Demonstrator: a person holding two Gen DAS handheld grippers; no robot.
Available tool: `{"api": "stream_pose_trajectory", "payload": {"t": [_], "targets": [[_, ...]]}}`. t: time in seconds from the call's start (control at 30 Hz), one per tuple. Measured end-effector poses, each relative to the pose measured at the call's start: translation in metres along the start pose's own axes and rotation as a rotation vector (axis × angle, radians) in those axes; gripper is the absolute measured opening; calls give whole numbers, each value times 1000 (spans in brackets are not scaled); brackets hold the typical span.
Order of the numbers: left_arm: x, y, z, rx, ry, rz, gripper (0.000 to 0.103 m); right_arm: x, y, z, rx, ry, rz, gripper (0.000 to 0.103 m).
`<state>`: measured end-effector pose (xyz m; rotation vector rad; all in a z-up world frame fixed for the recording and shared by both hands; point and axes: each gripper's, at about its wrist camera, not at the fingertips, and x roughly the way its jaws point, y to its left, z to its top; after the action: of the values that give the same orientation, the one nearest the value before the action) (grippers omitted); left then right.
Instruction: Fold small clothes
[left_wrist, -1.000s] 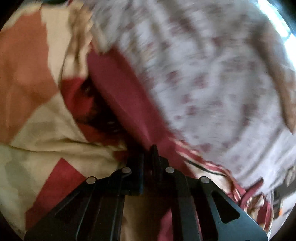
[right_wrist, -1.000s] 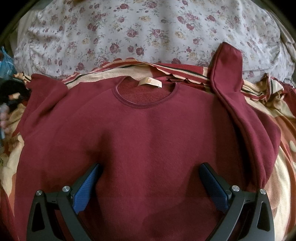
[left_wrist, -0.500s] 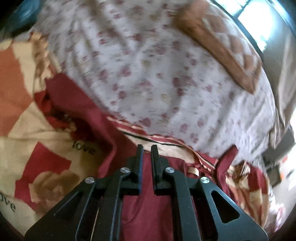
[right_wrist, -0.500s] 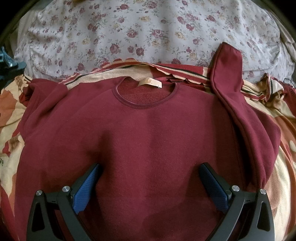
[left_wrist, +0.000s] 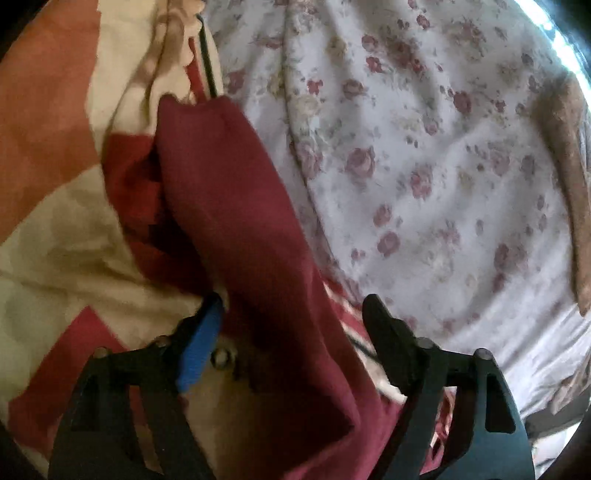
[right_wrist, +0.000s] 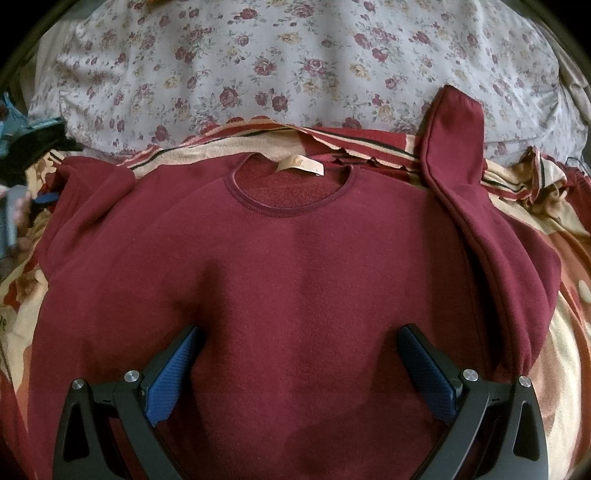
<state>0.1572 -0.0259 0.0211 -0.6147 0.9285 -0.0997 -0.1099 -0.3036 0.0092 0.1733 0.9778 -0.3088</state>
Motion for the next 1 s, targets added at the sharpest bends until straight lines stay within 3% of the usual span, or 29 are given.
{"api": "stream_pose_trajectory", "payload": {"t": [0.03,0.07,0.1,0.23,0.3,0.33,0.43,0.47,0.57,0.63,0.7,0.73,0.83,0.93,1.0], "targets": [[1,-5,0,41,2,-4,30,0,0,0,0,0,0,103],[0,-14,-2,99,23,8,4,0,0,0,-1,-1,-1,103],[-6,-22,-6,138,24,-7,4,1,0,0,-1,-1,0,103],[-55,-71,-41,352,15,-182,4,1,1,0,1,-2,0,103],[-88,-108,-80,518,50,-312,4,2,2,0,1,-2,-1,103],[-95,-117,-94,563,68,-342,4,2,1,-1,1,-2,0,103],[-102,-140,-152,686,229,-417,5,2,0,0,9,-2,15,103],[-95,-140,-176,727,324,-399,9,1,-2,0,14,1,32,103],[-86,-127,-205,759,428,-306,13,-11,-14,5,-10,75,133,103],[-98,-112,-209,754,402,-276,23,-27,-30,3,18,70,177,103],[-116,-92,-198,697,340,-238,62,-40,-49,1,79,42,191,103],[-126,-82,-192,651,295,-222,68,-44,-57,2,108,28,209,103],[-132,-59,-173,573,178,-80,72,-56,-59,17,121,-10,236,102],[-122,-49,-168,582,88,63,72,-64,-21,45,-18,-48,273,96],[-109,-38,-164,593,74,114,72,-63,18,64,-126,-58,308,94]]}}
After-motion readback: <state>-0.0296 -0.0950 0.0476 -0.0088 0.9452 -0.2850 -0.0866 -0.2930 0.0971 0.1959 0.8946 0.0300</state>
